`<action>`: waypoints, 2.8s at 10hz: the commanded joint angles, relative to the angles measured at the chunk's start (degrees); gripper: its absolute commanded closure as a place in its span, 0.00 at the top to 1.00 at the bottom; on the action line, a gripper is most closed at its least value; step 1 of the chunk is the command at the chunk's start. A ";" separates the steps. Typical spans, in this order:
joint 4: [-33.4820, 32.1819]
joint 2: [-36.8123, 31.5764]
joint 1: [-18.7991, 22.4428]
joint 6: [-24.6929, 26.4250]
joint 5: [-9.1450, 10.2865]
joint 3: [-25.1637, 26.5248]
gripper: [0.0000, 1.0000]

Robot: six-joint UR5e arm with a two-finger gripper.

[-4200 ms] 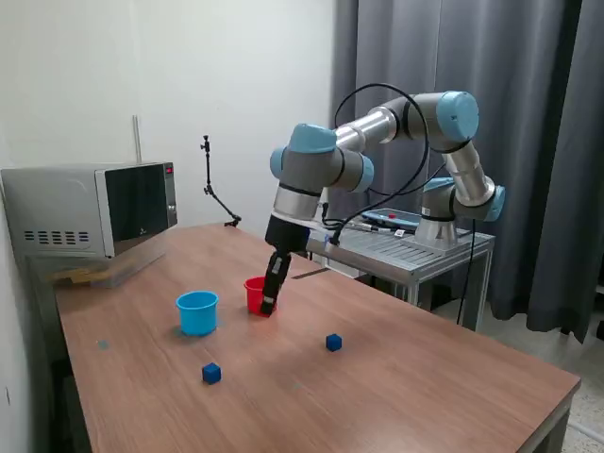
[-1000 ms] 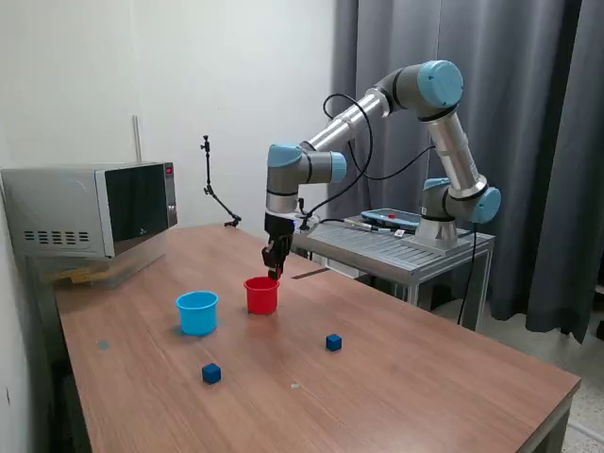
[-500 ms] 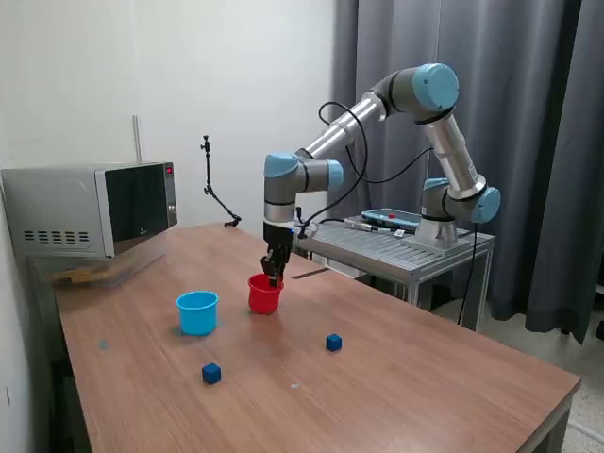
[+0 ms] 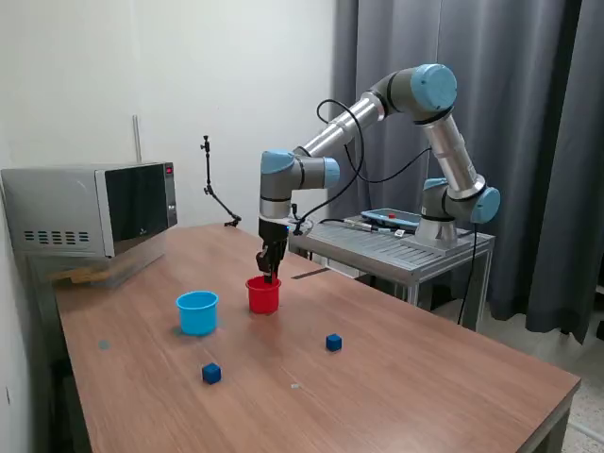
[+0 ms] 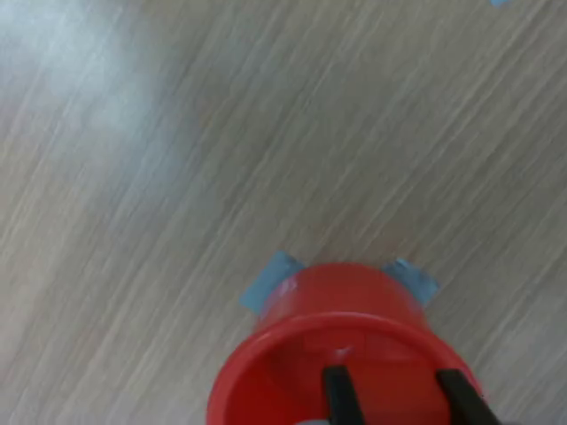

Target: Place red objects in the red bin, and blue objects in the blue bin.

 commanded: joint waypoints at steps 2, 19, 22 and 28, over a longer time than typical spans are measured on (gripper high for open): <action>0.00 0.01 -1.06 -0.08 -0.08 -0.03 0.00; 0.17 0.01 -1.50 0.00 -0.17 -0.03 1.00; 0.69 -0.87 2.42 -3.57 0.27 -5.18 1.00; 6.58 -9.55 17.47 -8.94 0.62 7.24 1.00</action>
